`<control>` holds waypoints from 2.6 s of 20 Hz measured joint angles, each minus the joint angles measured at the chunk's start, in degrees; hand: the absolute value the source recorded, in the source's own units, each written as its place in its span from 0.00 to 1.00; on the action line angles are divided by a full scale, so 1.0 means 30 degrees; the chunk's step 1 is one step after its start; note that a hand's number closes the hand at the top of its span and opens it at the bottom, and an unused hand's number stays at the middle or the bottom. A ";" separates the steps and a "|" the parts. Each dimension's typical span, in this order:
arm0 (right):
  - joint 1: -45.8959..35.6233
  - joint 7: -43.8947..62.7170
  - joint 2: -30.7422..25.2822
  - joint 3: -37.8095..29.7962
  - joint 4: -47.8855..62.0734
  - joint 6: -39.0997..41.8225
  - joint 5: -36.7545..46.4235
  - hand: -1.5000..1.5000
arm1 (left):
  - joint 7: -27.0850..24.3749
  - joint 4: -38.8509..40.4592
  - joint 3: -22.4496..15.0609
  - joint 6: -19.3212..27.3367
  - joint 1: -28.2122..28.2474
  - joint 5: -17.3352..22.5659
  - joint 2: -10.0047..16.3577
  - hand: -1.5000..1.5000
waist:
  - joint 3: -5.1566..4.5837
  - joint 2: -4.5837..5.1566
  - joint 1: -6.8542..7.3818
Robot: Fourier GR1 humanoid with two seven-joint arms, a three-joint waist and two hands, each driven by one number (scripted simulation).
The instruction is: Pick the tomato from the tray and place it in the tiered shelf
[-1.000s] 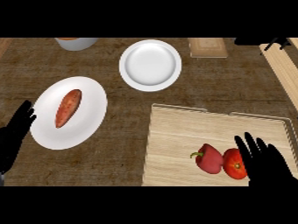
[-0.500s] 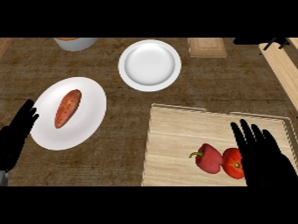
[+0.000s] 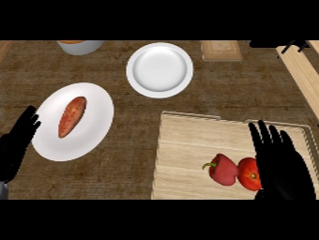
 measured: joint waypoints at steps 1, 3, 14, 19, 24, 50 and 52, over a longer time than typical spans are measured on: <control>0.0045 -0.0314 0.0022 -0.0217 0.0173 -0.0092 0.0125 0.00 | -0.0031 -0.0220 0.0086 -0.0066 0.0216 -0.0133 -0.0109 0.50 | 0.0001 -0.0001 0.0002; 0.0130 -0.0673 0.0345 -0.0286 0.0608 -0.0215 0.0520 0.00 | -0.0243 0.0132 0.0468 -0.0373 0.0136 -0.0310 -0.0226 0.50 | 0.0000 -0.0002 -0.0008; 0.0729 -0.3012 0.1210 -0.1838 0.2173 -0.1539 0.0799 1.00 | -0.0164 0.0231 0.1248 -0.0996 0.0047 -0.1265 -0.0965 0.50 | -0.0207 -0.0172 -0.0015; 0.0638 -0.3944 0.1101 -0.1900 0.2429 -0.1516 0.1172 1.00 | -0.0093 0.0281 0.1364 -0.1148 -0.0044 -0.1573 -0.1290 0.50 | -0.0262 -0.0211 -0.0006; 0.0480 -0.4578 0.0917 -0.1816 0.2485 -0.1996 0.2080 1.00 | 0.0474 0.0022 0.1717 -0.1349 -0.0283 -0.1569 -0.1215 0.50 | -0.0275 -0.0229 -0.0007; -1.5293 0.5805 0.6528 -1.4130 1.0646 -0.6042 0.7109 1.00 | 0.0307 -0.0005 0.1223 -0.1815 -0.0756 -0.2187 -0.1826 0.50 | -0.0032 0.0252 0.1118; -1.6736 0.5942 0.6622 -1.4582 1.1077 -0.6493 0.7800 1.00 | 0.0118 0.0216 0.1277 -0.1724 -0.0726 -0.2307 -0.1857 0.50 | -0.0034 0.0218 0.0998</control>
